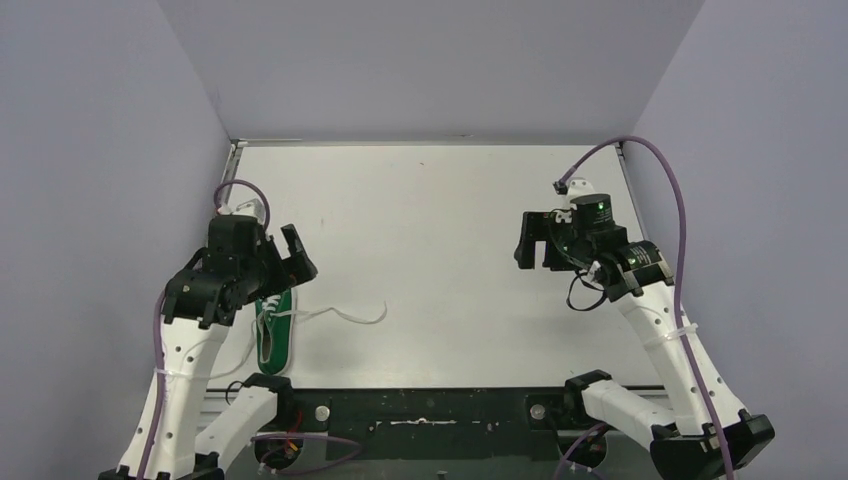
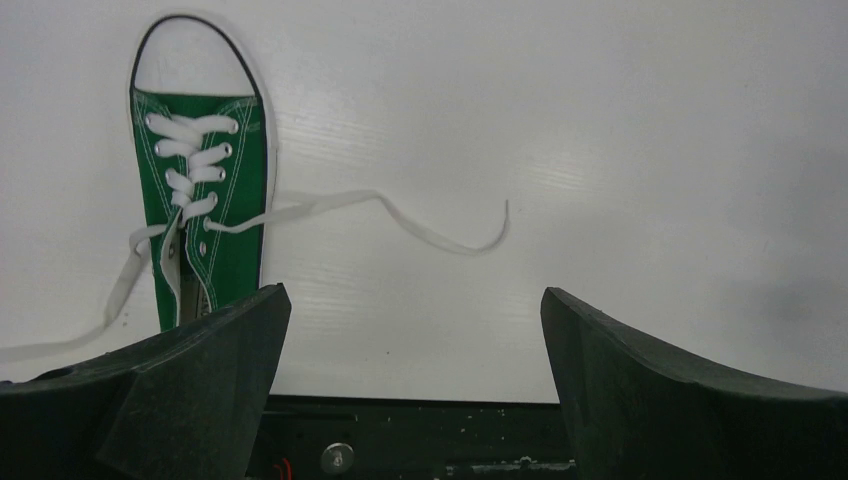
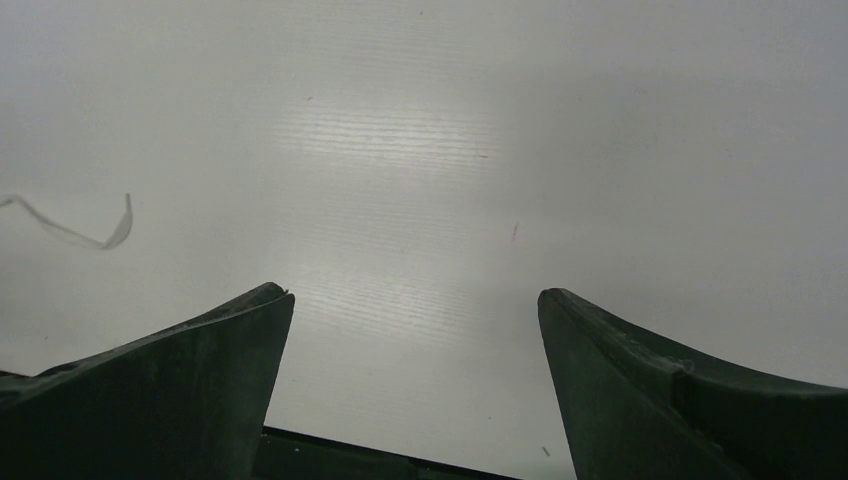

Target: Tie the shoes

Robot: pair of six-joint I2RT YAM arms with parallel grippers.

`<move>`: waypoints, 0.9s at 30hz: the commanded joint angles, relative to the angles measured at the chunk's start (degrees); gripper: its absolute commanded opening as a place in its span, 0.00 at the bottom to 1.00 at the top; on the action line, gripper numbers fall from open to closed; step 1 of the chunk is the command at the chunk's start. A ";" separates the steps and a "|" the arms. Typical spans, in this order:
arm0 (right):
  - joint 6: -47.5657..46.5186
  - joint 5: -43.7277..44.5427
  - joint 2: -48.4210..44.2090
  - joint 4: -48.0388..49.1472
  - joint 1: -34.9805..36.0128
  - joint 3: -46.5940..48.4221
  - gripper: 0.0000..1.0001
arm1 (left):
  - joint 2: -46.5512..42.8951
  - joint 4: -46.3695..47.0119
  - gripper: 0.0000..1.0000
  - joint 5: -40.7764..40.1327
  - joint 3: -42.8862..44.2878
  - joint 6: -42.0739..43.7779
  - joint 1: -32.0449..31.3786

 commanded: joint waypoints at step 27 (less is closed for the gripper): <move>2.02 -18.38 3.58 7.88 1.86 1.75 1.00 | 20.23 5.84 0.92 -5.82 -15.37 -5.90 20.67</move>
